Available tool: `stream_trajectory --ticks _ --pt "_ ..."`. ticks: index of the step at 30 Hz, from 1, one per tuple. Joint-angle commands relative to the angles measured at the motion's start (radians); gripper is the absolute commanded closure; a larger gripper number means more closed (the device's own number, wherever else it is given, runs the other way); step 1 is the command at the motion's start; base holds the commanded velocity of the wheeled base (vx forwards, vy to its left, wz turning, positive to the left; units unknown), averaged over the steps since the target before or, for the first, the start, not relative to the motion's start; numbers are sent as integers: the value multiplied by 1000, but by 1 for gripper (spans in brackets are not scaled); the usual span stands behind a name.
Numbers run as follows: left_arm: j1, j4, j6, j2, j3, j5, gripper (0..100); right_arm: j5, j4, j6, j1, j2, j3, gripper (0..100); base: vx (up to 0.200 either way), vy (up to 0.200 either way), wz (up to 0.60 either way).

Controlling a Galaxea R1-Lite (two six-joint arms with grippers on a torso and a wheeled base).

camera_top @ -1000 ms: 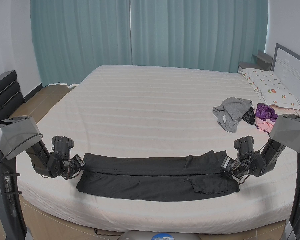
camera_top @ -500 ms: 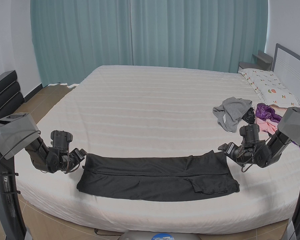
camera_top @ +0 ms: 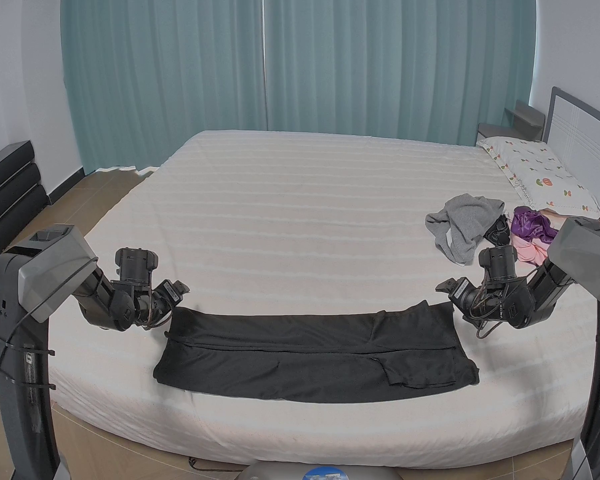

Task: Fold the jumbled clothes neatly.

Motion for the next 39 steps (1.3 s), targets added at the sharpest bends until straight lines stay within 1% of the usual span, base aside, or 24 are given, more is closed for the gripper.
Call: stream_trajectory --ticks 1,2,6,8,10,11,12,13,15,20,25,29,34,35,39 --pt "-27 -6 26 74 -26 3 100 9 4 2 -23 28 -23 0 0 0 0" --pt "-30 -7 54 82 -26 9 100 10 4 3 -28 32 -26 0 0 0 0" --pt "-29 -6 52 84 -36 18 100 10 4 3 -28 43 -23 0 0 0 0" --pt "-27 -6 48 82 -34 37 100 10 4 2 -28 48 -25 0 0 0 0" --pt "-21 -6 20 82 -39 77 100 12 6 -2 -28 55 -25 0 0 0 0" --pt "-19 -6 12 82 -42 84 100 13 6 -2 -28 58 -26 0 0 0 0" --pt "-16 -6 -17 81 -49 101 100 20 4 -3 -26 66 -28 0 0 0 0" --pt "-16 -6 -17 81 -49 101 100 20 4 -3 -26 66 -28 0 0 0 0" --pt "-15 -6 -49 79 -52 104 100 29 6 -5 -26 71 -39 0 0 0 0" --pt "-15 -7 -51 82 -54 104 100 27 6 -11 -28 92 -57 0 0 0 0" --pt "-15 -7 -51 84 -54 104 100 26 1 -44 -25 106 -59 0 0 0 0" --pt "-15 -7 -51 84 -54 104 100 24 3 -44 -20 107 -68 0 0 0 0" --pt "-15 -7 -49 84 -54 104 100 -3 -5 -46 -8 143 -108 0 0 0 0" --pt "-15 -7 -49 84 -52 104 100 -5 -5 -46 -8 143 -109 100 0 0 0" --pt "-15 -7 -48 84 -51 104 100 -22 -5 -44 -3 155 -131 100 0 0 0"
